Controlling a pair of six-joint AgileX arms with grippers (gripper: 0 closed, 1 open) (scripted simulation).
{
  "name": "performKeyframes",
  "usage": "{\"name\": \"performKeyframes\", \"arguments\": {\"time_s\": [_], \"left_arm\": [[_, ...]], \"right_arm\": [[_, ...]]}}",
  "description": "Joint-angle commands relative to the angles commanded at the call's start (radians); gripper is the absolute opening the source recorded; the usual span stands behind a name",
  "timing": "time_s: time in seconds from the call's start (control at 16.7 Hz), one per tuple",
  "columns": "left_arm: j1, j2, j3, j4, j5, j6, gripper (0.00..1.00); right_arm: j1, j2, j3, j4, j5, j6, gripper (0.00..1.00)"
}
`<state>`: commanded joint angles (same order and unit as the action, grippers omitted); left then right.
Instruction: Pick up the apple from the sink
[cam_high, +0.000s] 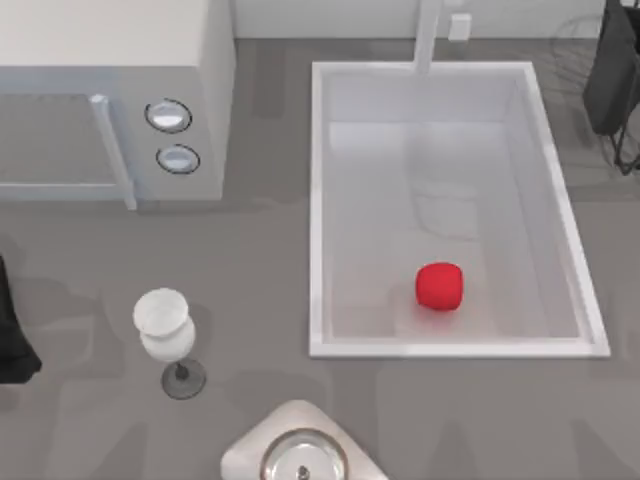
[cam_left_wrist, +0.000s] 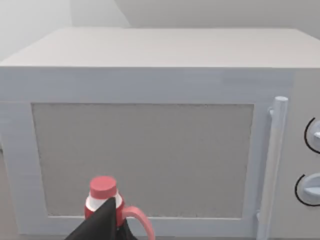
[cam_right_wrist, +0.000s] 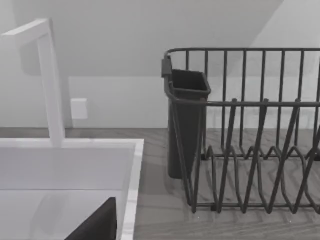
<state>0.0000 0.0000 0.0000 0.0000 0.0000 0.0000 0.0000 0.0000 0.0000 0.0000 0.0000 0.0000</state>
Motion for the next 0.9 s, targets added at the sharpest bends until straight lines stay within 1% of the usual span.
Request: {"name": "performKeyframes", "arguments": {"time_s": [0.48, 0.66, 0.9], "left_arm": [[0.000, 0.000, 0.000, 0.000, 0.000, 0.000, 1.00], [0.000, 0.000, 0.000, 0.000, 0.000, 0.000, 1.00], [0.000, 0.000, 0.000, 0.000, 0.000, 0.000, 1.00]], "right_arm": [[0.006, 0.029, 0.024, -0.015, 0.000, 0.006, 1.00], [0.029, 0.144, 0.120, -0.074, 0.000, 0.030, 1.00], [0.082, 0.413, 0.342, -0.212, 0.000, 0.084, 1.00]]}}
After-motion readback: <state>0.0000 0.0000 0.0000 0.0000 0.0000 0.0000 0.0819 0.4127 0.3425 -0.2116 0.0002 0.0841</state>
